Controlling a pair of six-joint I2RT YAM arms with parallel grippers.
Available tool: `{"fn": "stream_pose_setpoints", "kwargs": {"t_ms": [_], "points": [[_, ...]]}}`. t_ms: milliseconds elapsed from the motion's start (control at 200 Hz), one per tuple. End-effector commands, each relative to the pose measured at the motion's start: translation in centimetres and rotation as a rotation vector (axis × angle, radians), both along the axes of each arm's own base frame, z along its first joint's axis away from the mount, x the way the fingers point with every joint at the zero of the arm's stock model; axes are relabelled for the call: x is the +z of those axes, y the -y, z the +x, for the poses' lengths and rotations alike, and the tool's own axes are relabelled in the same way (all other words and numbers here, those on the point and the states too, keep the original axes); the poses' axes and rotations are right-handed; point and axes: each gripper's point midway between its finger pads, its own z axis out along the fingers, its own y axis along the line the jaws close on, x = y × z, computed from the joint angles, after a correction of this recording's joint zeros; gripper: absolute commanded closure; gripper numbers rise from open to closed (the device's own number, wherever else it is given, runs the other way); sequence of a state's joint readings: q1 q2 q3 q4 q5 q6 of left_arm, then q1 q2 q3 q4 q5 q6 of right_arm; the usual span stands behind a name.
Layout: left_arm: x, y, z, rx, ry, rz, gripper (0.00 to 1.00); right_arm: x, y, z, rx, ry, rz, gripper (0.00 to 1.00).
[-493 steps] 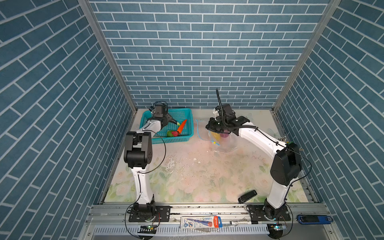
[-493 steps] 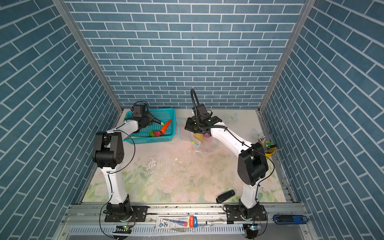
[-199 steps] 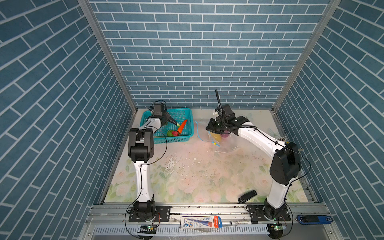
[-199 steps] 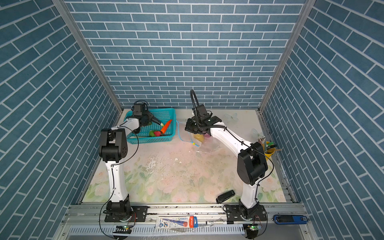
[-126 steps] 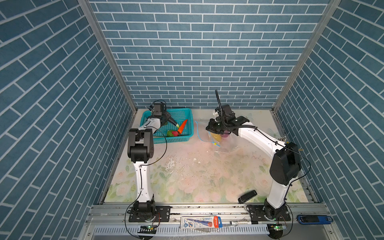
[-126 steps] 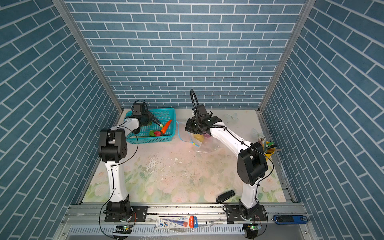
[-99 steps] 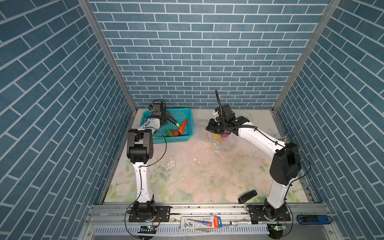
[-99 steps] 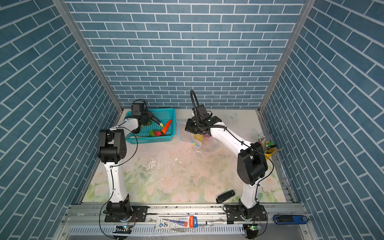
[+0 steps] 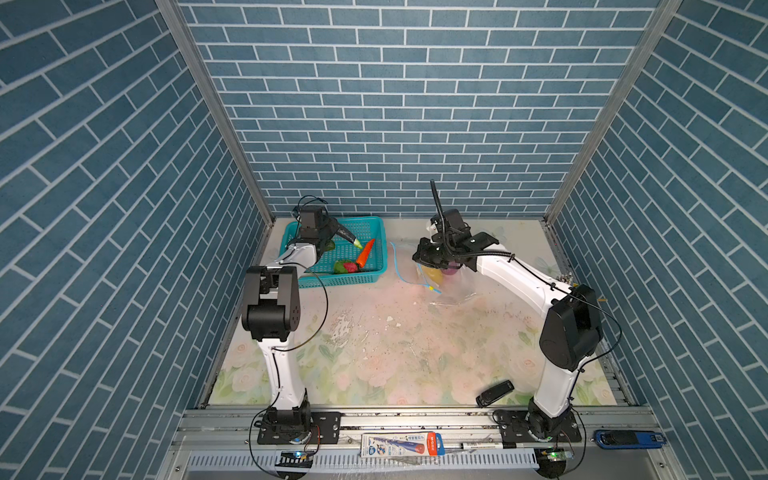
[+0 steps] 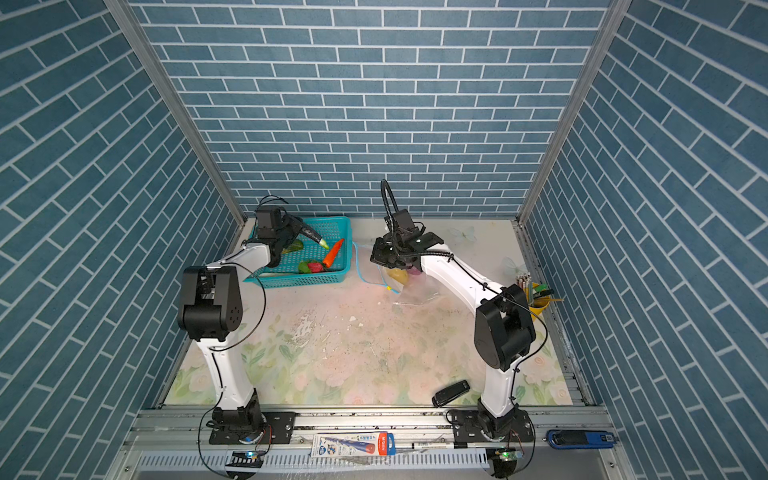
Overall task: Place the food in the zip-top bag and seal the zipper
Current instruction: 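Grasp the dark eggplant with the left gripper and lift it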
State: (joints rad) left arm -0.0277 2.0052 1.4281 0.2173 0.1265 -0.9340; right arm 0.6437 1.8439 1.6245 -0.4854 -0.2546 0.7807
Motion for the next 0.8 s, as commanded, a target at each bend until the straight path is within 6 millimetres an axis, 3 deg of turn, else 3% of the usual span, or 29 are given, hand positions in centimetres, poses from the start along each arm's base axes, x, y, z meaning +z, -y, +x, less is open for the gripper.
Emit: {"fn": "stream_pose_setpoints", "kwargs": {"t_ms": [0, 355, 795], "points": [[5.0, 1.2, -0.4, -0.038, 0.178, -0.020, 0.59, 2.5, 0.3, 0.4, -0.013, 0.043, 0.014, 1.00], [12.2, 4.5, -5.0, -0.136, 0.535, -0.082, 0.61, 2.7, 0.4, 0.4, -0.027, 0.023, 0.018, 1.00], [17.7, 9.5, -11.2, -0.218, 0.848, -0.049, 0.59, 3.9, 1.6, 2.3, -0.131, -0.006, 0.009, 1.00]]}}
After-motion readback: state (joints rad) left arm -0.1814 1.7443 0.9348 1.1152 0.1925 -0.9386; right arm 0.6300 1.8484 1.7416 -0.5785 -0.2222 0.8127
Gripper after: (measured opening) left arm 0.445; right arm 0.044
